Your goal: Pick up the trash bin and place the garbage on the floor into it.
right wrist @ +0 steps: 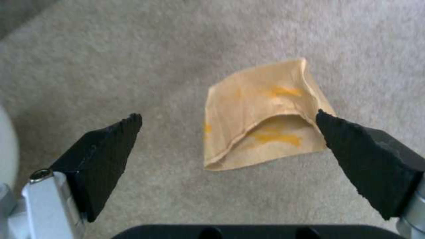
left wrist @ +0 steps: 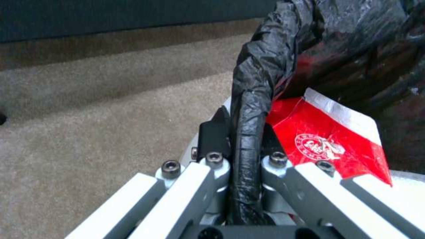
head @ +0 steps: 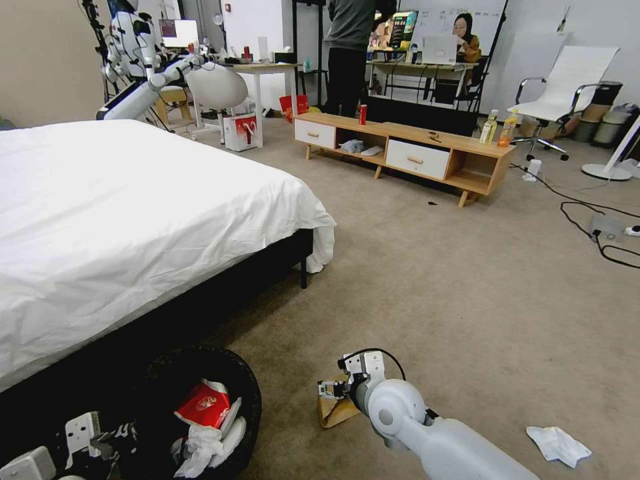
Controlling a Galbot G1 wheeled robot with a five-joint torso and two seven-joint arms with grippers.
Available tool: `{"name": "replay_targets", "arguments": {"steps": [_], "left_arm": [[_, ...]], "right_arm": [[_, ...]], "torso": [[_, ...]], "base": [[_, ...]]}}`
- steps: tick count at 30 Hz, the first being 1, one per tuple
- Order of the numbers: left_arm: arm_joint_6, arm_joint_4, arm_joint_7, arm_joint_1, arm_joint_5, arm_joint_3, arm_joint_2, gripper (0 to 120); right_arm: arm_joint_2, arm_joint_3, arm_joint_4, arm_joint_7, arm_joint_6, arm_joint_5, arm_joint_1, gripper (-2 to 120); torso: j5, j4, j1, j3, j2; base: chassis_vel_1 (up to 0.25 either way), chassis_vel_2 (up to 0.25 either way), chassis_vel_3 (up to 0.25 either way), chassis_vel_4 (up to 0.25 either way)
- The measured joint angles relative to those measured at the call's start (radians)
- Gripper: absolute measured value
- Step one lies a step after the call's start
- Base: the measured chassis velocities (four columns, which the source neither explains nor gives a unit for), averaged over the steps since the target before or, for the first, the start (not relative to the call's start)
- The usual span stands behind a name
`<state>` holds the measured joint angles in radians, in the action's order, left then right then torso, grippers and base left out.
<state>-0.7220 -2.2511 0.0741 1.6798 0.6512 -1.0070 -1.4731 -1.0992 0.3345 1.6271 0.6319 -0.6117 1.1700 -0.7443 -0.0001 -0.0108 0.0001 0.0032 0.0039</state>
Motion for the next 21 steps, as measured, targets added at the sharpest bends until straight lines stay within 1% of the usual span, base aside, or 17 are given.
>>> {"name": "replay_targets", "arguments": {"steps": [3, 5, 8, 10, 17, 18, 21], "left_arm": [[0.000, 0.002, 0.000, 0.000, 0.000, 0.000, 0.000, 3], [0.001, 0.004, -0.001, 0.000, -0.001, 0.000, 0.000, 3], [0.001, 0.006, -0.002, 0.000, -0.002, 0.000, 0.000, 3], [0.002, 0.009, -0.002, 0.000, -0.003, 0.000, 0.000, 3], [0.002, 0.010, -0.003, 0.001, -0.005, -0.001, -0.001, 3], [0.002, 0.010, -0.003, 0.001, -0.005, 0.000, -0.001, 3], [0.002, 0.010, -0.003, 0.002, -0.005, -0.001, -0.001, 3]], "right_arm": [[-0.010, 0.000, -0.039, -0.010, 0.001, -0.006, 0.005, 100], [-0.030, -0.002, -0.086, -0.021, 0.004, -0.010, 0.019, 100], [-0.041, -0.004, -0.105, -0.025, 0.007, -0.012, 0.025, 100], [-0.065, -0.012, -0.142, -0.035, 0.015, -0.012, 0.032, 100], [-0.109, -0.037, -0.182, -0.048, 0.026, 0.000, 0.032, 100], [-0.123, -0.041, -0.184, -0.049, 0.030, 0.023, 0.029, 100], [-0.133, -0.040, -0.186, -0.049, 0.031, 0.044, 0.026, 100]], "torso": [[0.0000, -0.0001, 0.000, 0.000, 0.000], [0.0001, -0.0001, 0.000, 0.000, 0.000], [0.0001, 0.0000, 0.000, 0.000, 0.000], [0.0000, 0.0000, 0.000, 0.000, 0.000], [0.0000, 0.0000, 0.000, 0.000, 0.000], [0.0000, 0.0000, 0.000, 0.000, 0.000], [0.0000, 0.0001, 0.000, 0.000, 0.000]], "base": [[0.000, 0.000, 0.000, 0.000], [0.000, 0.000, 0.000, 0.000], [0.000, 0.000, 0.000, 0.000], [0.000, 0.000, 0.000, 0.000], [0.000, 0.000, 0.000, 0.000], [0.000, 0.000, 0.000, 0.000], [0.000, 0.000, 0.000, 0.000]]}}
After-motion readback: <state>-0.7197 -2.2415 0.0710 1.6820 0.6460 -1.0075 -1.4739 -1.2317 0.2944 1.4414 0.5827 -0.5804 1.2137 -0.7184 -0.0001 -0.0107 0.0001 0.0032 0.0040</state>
